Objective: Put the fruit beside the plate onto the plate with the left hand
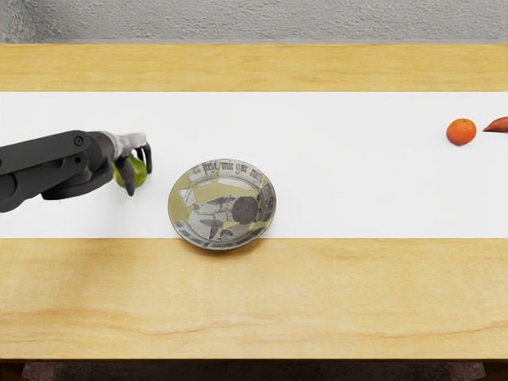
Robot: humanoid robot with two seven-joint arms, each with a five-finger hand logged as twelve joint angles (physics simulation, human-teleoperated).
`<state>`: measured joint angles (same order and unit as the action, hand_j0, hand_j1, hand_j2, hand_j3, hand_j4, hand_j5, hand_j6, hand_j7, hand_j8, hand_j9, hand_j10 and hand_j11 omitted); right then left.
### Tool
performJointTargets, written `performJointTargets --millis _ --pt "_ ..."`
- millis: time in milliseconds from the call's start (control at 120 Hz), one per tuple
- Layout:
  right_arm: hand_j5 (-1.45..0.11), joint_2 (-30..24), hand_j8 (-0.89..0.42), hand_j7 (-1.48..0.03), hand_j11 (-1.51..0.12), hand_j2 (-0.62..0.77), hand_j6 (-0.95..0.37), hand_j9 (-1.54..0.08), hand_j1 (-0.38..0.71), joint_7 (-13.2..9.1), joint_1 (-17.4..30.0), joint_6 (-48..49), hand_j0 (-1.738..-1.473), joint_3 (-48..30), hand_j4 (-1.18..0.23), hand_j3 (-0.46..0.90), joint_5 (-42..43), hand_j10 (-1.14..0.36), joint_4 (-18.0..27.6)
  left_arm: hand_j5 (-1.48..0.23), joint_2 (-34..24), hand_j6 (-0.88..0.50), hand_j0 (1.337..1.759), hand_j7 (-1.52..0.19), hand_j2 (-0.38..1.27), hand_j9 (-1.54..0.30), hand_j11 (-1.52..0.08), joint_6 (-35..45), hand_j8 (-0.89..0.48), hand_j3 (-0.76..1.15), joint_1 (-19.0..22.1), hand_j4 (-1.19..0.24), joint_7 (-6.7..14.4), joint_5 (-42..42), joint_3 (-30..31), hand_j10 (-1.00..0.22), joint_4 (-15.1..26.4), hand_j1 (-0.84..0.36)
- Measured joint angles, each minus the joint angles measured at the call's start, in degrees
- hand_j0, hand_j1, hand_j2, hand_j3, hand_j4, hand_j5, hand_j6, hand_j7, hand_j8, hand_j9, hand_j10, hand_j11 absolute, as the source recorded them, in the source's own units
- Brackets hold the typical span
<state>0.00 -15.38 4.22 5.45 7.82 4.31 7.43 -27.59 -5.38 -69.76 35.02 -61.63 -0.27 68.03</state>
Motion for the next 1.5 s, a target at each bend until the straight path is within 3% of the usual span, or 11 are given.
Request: performJointTargets --millis 67,108,308,358,583,683,725,783,1033,1108,1500 --pt "0.0 0.0 0.0 0.0 0.0 0.0 0.0 0.0 -0.35 0.0 0.0 0.0 -1.658 0.0 0.0 0.0 0.0 0.0 0.0 -1.13 0.0 -0.33 1.649 -1.14 0.47 -1.06 -1.08 -0.4 -0.21 0.0 -1.1 -0.73 0.0 0.5 -0.2 -0.43 1.1 -0.33" --pt "0.0 0.0 0.0 0.0 0.0 0.0 0.0 0.0 -0.35 0.0 0.0 0.0 -1.658 0.0 0.0 0.0 0.0 0.0 0.0 -1.16 -0.1 -0.31 1.648 -1.15 0.41 -1.07 -1.09 -0.6 -0.2 0.0 -1.8 -0.73 0.0 0.7 -0.4 -0.42 1.7 -0.32" --pt "0.0 0.0 0.0 0.0 0.0 0.0 0.0 0.0 -0.35 0.0 0.0 0.0 -1.658 0.0 0.0 0.0 0.0 0.0 0.0 -1.24 -0.1 -0.27 1.647 -1.22 0.49 -1.09 -1.11 -1.5 -0.17 0.0 -3.5 -0.73 0.0 1.5 -1.5 -0.39 3.7 -0.34" --pt "0.0 0.0 0.0 0.0 0.0 0.0 0.0 0.0 -0.35 0.0 0.0 0.0 -1.658 0.0 0.0 0.0 0.0 0.0 0.0 -1.25 -0.2 -0.26 1.646 -1.23 0.43 -1.09 -1.12 -1.8 -0.17 0.0 -4.2 -0.74 0.0 1.7 -2.1 -0.38 4.2 -0.34" --pt "0.0 0.0 0.0 0.0 0.0 0.0 0.0 0.0 -0.35 0.0 0.0 0.0 -1.658 0.0 0.0 0.0 0.0 0.0 0.0 -1.28 0.4 -0.25 1.645 -1.24 0.4 -1.09 -1.13 -4.0 -0.17 0.0 -4.2 -0.73 0.0 2.6 -6.1 -0.38 7.4 -0.34" --pt "0.0 0.0 0.0 0.0 0.0 0.0 0.0 0.0 -0.35 0.0 0.0 0.0 -1.658 0.0 0.0 0.0 0.0 0.0 0.0 -1.29 0.8 -0.25 1.646 -1.22 0.51 -1.1 -1.13 -4.7 -0.16 0.0 -4.3 -0.73 0.0 4.0 -7.3 -0.37 8.7 -0.36" --pt "0.0 0.0 0.0 0.0 0.0 0.0 0.0 0.0 -0.35 0.0 0.0 0.0 -1.658 0.0 0.0 0.0 0.0 0.0 0.0 -1.29 0.9 -0.26 1.647 -1.22 0.45 -1.1 -1.12 -4.9 -0.16 0.0 -4.2 -0.73 0.0 4.5 -7.7 -0.37 9.1 -0.35" --pt "0.0 0.0 0.0 0.0 0.0 0.0 0.0 0.0 -0.35 0.0 0.0 0.0 -1.658 0.0 0.0 0.0 0.0 0.0 0.0 -1.28 2.0 -0.27 1.648 -1.22 0.52 -1.11 -1.12 -5.6 -0.16 0.0 -4.2 -0.74 0.0 5.3 -8.5 -0.38 9.4 -0.35" --pt "0.0 0.0 0.0 0.0 0.0 0.0 0.0 0.0 -0.35 0.0 0.0 0.0 -1.658 0.0 0.0 0.0 0.0 0.0 0.0 -1.28 6.8 -0.3 1.649 -1.2 0.42 -1.15 -1.12 -7.8 -0.16 0.0 -3.9 -0.74 0.0 8.1 -10.3 -0.39 9.7 -0.32" --pt "0.0 0.0 0.0 0.0 0.0 0.0 0.0 0.0 -0.35 0.0 0.0 0.0 -1.658 0.0 0.0 0.0 0.0 0.0 0.0 -1.28 6.9 -0.26 1.65 -1.19 0.52 -1.16 -1.12 -8.0 -0.15 0.0 -3.7 -0.74 0.0 8.6 -10.4 -0.4 9.7 -0.35" --pt "0.0 0.0 0.0 0.0 0.0 0.0 0.0 0.0 -0.35 0.0 0.0 0.0 -1.658 0.0 0.0 0.0 0.0 0.0 0.0 -1.16 6.6 -0.39 1.653 -1.1 0.5 -1.1 -1.06 -10.9 -0.26 0.0 -2.6 -0.73 0.0 9.9 -10.3 -0.46 9.7 -0.29"
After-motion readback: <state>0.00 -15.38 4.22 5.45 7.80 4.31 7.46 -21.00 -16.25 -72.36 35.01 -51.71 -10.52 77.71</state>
